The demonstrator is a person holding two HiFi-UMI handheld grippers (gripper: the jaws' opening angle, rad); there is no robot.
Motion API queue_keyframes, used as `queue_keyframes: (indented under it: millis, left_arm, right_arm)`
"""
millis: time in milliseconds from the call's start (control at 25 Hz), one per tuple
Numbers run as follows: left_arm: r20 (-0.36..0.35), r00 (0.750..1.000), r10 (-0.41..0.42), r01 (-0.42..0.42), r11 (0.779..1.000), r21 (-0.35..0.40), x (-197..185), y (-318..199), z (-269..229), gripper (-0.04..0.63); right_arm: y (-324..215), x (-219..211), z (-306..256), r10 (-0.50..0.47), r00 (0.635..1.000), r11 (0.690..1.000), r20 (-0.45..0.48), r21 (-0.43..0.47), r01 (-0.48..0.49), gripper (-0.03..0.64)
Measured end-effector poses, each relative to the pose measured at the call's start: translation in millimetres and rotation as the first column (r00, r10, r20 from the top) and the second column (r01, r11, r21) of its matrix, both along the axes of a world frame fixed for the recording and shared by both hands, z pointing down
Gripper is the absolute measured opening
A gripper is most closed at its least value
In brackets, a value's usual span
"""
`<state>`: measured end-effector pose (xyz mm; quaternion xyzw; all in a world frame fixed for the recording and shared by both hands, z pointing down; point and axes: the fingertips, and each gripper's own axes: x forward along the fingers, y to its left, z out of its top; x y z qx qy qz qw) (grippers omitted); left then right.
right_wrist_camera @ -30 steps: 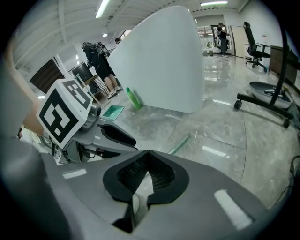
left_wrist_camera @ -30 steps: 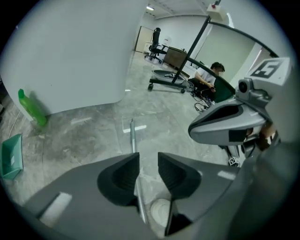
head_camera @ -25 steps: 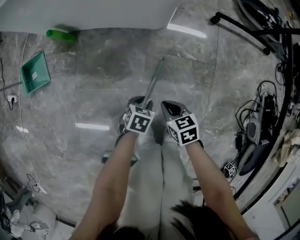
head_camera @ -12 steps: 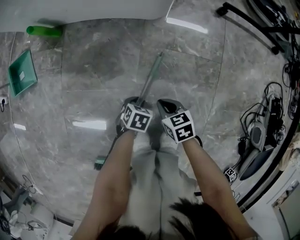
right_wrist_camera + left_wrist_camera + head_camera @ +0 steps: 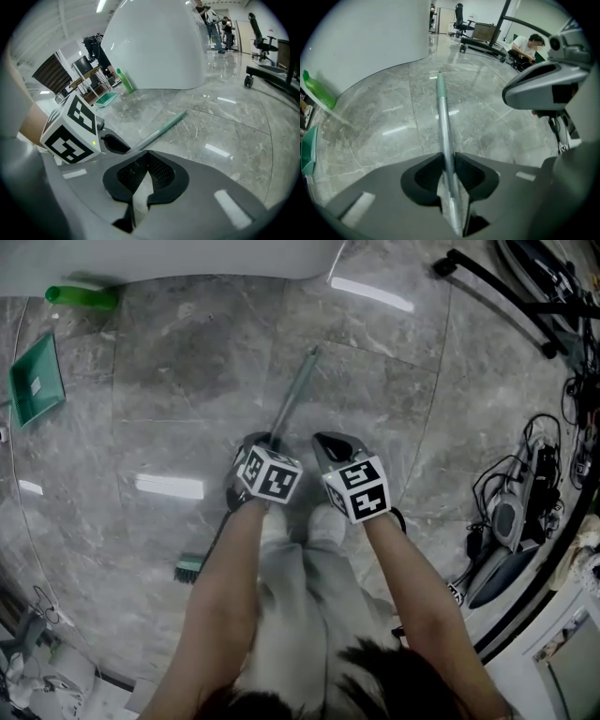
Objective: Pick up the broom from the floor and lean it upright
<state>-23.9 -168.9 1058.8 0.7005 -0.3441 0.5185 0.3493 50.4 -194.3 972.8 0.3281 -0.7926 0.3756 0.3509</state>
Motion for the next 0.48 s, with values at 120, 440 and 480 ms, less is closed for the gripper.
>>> queue_keyframes:
  millis: [120,440,480]
  left_arm:
    - [-0.027,0.998,-0.059,0.058,0.998,-0.030,0,0,0,0.075]
    - [-0.079,0.993,-0.083,0.081,0.996,-0.025,0,-2,-24,0.072]
    - [-0.083,0.993,-0.080,0.079,0.997,-0.017,0,-2,-31,0.072]
  right_arm:
    - [1,1,-1,0.005,1.000,1.000,0.004,-0.002,-0.005,0.002]
    - [18,-4,-15,-0.009,1.000,1.000,0.008,-0.012,0.009,0.002]
    - [20,-4,-20,-0.009,1.000,1.000,0.008,-0.013,0.009,0.002]
